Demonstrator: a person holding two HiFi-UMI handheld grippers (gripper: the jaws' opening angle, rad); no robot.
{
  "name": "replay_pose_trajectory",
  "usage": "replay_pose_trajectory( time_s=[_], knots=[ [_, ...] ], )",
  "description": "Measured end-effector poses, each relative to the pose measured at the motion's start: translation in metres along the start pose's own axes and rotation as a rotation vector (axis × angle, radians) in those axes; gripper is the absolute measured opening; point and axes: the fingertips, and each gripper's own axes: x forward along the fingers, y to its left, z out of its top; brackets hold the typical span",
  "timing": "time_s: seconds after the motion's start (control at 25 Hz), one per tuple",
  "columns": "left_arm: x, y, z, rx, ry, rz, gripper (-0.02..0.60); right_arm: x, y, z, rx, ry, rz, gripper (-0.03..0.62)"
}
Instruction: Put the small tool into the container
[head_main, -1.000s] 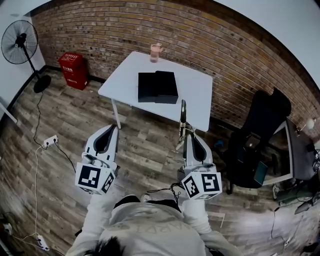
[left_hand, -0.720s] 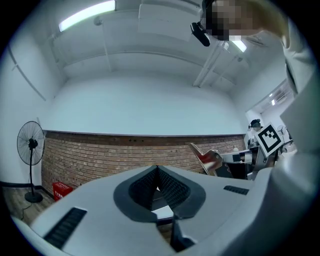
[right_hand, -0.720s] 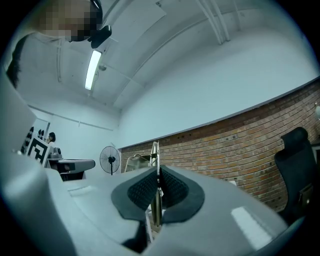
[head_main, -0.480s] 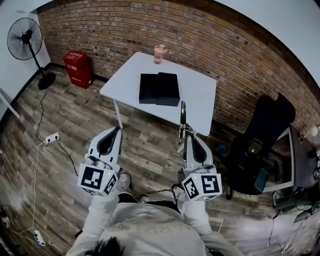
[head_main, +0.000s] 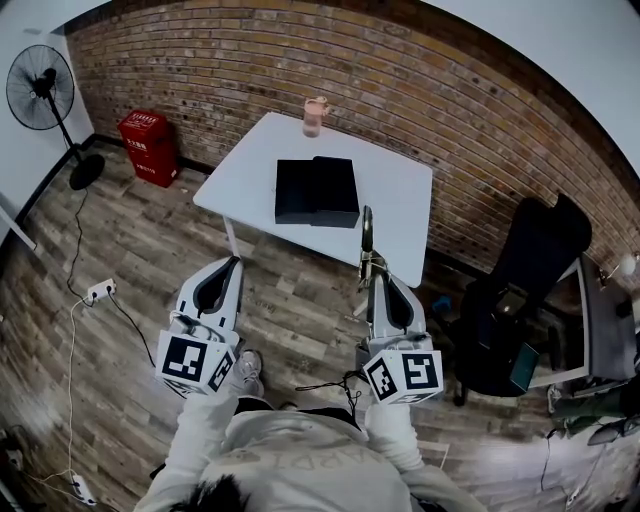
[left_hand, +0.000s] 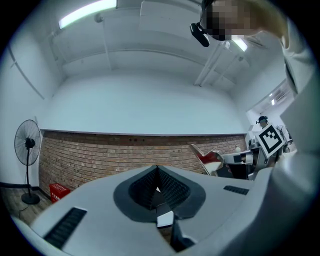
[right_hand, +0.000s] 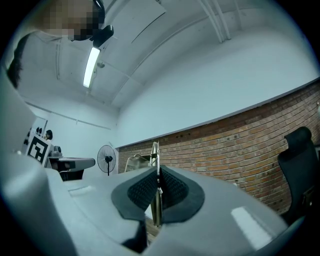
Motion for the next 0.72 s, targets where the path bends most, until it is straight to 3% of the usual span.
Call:
replay_pose_trajectory(
  time_s=[0.72],
  knots=[
    [0.119, 0.118, -0.006, 0.014, 0.003, -0.088, 0.005, 0.146, -0.009, -0.019, 0.009, -0.018, -0.11, 0.013]
  ],
)
